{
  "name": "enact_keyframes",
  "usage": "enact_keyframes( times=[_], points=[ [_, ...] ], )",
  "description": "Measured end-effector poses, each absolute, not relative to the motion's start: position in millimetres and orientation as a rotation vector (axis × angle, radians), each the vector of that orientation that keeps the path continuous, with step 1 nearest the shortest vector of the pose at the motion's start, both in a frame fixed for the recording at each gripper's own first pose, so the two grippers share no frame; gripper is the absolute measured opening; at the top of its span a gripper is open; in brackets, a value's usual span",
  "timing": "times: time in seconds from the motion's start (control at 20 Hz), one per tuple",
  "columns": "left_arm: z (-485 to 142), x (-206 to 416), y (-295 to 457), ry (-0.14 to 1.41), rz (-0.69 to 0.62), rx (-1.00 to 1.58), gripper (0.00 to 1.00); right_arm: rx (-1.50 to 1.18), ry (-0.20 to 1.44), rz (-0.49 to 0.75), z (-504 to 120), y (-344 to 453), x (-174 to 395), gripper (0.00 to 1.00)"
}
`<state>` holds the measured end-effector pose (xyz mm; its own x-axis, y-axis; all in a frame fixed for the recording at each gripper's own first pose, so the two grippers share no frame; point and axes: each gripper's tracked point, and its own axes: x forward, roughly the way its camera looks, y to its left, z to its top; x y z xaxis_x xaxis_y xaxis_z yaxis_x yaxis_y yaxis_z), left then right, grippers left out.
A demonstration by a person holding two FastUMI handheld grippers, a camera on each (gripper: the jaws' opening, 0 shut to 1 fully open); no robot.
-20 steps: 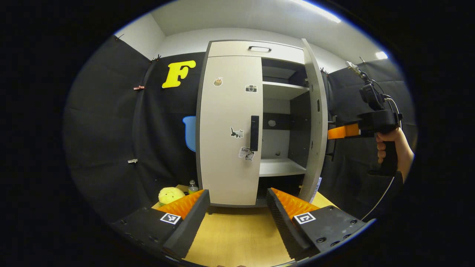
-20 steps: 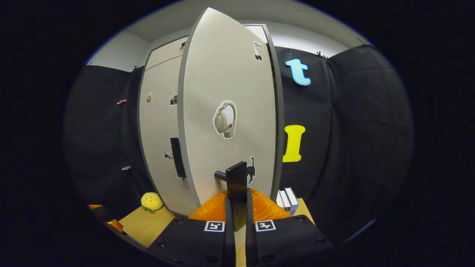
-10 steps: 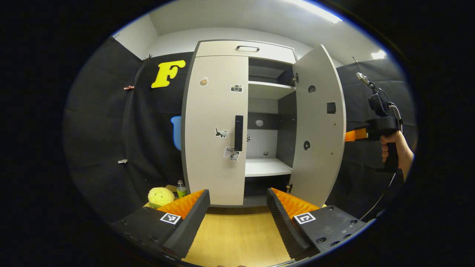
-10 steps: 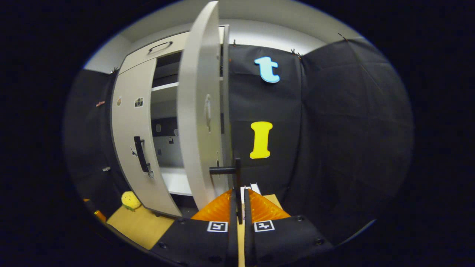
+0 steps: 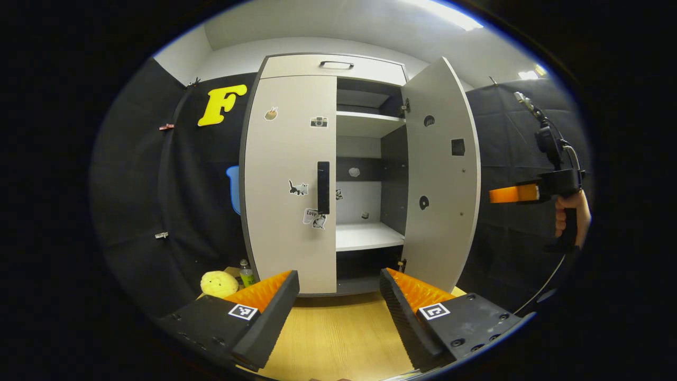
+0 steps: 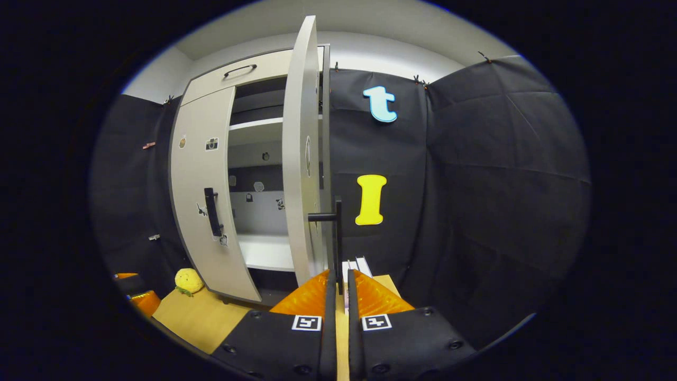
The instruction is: Open the right door of the double-door shoe cabinet with the right hand, and open the left door with the left hand.
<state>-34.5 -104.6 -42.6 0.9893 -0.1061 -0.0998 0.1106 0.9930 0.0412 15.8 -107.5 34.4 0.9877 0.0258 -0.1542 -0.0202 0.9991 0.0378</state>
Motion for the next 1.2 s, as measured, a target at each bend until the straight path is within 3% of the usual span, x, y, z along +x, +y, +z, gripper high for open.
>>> enact_keyframes(
  times=[0.1,0.15,0.5,0.8,0.85,0.9,1.15,1.2],
  points=[
    [-43,-27,-97,0.097,-0.116,0.05,0.95,0.033,0.154,0.031,33,-93,1,0.13],
    [-44,-24,-93,0.097,-0.12,0.049,0.95,0.049,0.129,0.038,37,-85,-6,0.05],
    [-44,8,-49,0.09,-0.135,0.038,0.95,0.046,0.166,0.144,1,24,-18,0.05],
    [-40,23,1,0.083,-0.132,-0.002,0.95,0.041,0.157,0.081,-18,67,7,0.06],
    [-39,25,5,0.081,-0.138,-0.012,0.95,0.053,0.148,0.084,-17,74,9,0.14],
    [-38,27,10,0.079,-0.137,-0.014,0.95,0.067,0.14,0.096,-17,81,13,0.16],
    [-36,40,20,0.078,-0.11,0.004,0.95,0.035,0.134,0.115,-32,86,27,0.82],
    [-36,44,18,0.081,-0.107,0.001,0.95,0.029,0.13,0.123,-34,86,29,0.88]
  ],
)
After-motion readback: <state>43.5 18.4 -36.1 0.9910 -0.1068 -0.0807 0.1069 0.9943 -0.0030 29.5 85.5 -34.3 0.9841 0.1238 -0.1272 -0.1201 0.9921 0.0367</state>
